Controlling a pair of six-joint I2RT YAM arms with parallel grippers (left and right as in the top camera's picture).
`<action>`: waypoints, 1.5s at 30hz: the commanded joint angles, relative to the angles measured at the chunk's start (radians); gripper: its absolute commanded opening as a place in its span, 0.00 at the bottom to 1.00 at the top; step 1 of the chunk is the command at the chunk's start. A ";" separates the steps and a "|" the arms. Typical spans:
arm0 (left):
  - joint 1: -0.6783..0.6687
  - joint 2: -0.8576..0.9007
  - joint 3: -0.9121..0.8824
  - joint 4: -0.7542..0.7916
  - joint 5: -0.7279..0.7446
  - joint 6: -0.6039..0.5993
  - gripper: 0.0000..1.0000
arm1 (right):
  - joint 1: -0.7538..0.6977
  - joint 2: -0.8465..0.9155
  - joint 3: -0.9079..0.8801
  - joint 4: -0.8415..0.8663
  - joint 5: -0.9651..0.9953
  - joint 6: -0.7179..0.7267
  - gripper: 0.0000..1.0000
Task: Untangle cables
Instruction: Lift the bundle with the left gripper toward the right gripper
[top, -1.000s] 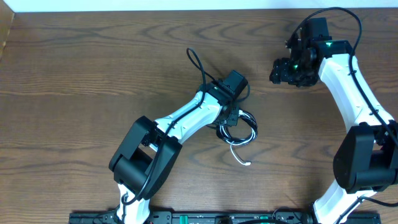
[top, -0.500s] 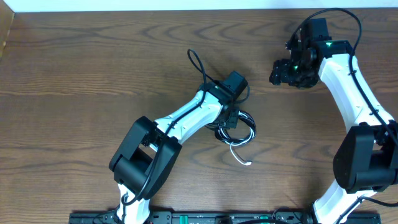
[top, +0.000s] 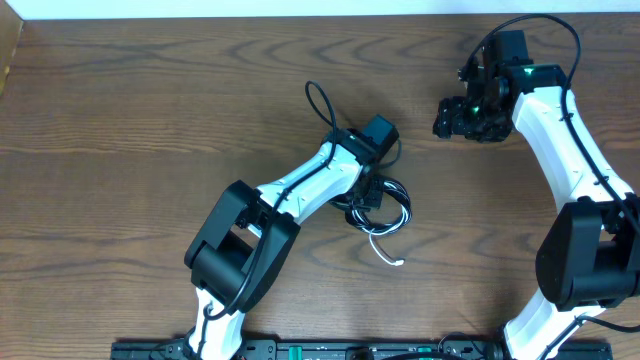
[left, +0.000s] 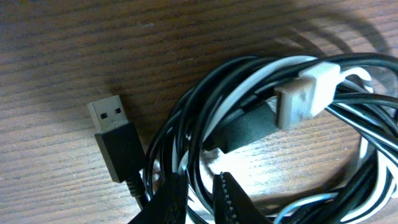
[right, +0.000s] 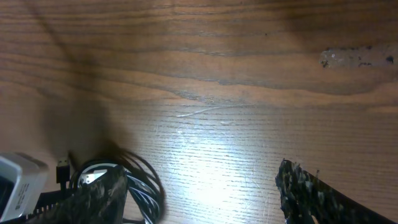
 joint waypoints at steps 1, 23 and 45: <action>0.016 0.026 0.018 -0.006 0.022 -0.023 0.20 | 0.003 -0.025 0.011 0.000 0.008 -0.011 0.73; 0.079 -0.143 0.047 0.034 0.081 0.050 0.07 | 0.043 -0.025 0.011 -0.013 -0.272 -0.153 0.74; 0.317 -0.286 0.047 0.205 0.592 0.071 0.07 | 0.162 -0.024 0.002 0.064 -0.408 -0.156 0.66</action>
